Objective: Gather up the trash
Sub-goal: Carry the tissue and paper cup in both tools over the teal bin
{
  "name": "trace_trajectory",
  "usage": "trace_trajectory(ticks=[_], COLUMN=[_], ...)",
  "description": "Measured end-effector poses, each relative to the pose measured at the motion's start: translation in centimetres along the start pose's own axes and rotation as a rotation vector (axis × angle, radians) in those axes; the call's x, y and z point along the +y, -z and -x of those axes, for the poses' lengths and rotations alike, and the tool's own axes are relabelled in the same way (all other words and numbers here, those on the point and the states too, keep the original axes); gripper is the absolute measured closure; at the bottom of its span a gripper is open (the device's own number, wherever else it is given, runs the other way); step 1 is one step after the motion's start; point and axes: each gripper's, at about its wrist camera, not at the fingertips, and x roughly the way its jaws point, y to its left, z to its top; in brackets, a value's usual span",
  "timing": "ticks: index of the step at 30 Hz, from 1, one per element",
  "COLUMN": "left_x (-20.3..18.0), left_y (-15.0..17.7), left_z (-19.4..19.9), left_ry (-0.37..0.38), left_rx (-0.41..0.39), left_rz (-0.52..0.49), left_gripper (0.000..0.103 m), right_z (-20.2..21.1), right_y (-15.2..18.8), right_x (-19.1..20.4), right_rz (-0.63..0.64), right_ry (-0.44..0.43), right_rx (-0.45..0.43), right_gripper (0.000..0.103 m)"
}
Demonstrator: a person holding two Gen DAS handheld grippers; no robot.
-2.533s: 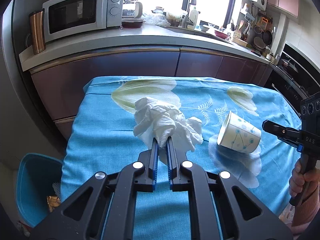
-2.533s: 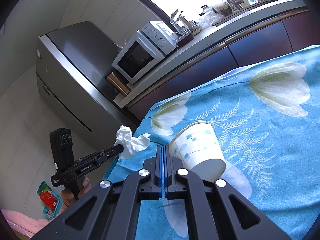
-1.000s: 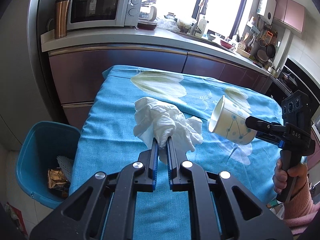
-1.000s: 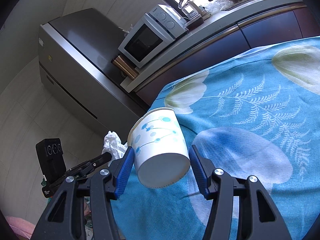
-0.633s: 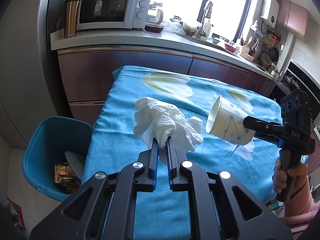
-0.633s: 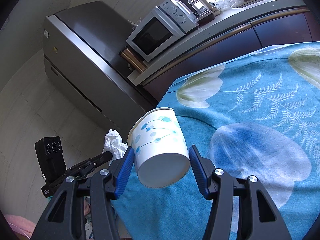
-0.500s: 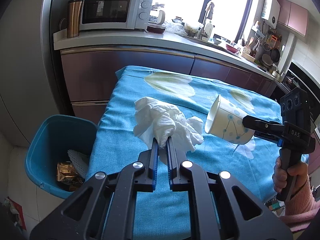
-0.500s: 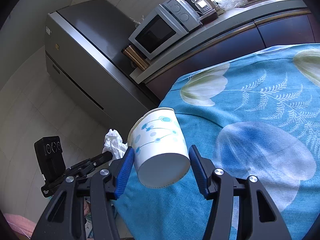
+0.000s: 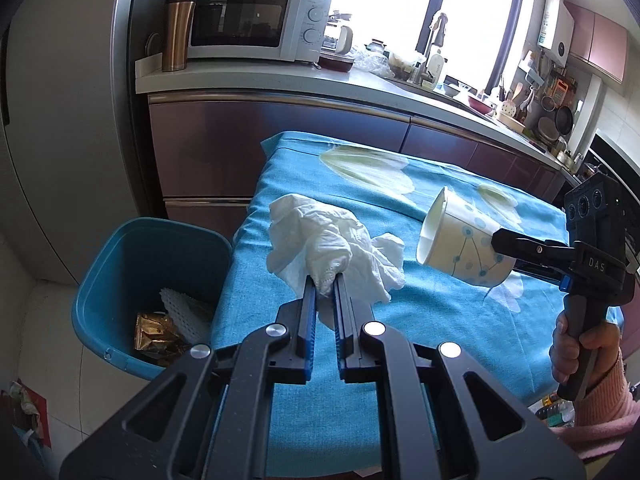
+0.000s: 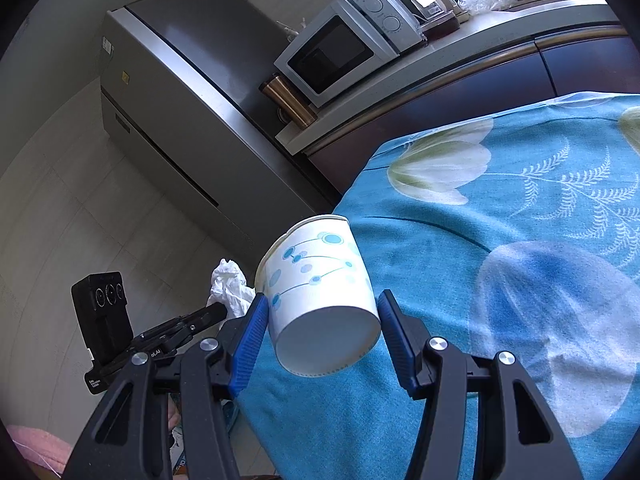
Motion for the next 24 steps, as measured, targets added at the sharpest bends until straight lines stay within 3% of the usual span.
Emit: trace_trajectory(ticks=[24], left_x=[3.4], left_y=[0.7], left_z=[2.3], left_ry=[-0.07], left_rx=[-0.03], left_rz=[0.05], left_gripper=[0.094], right_z=[-3.6], right_y=[-0.3], right_x=[2.3], right_rz=[0.05], right_ry=[-0.052], right_rx=[0.051], right_gripper=[0.049])
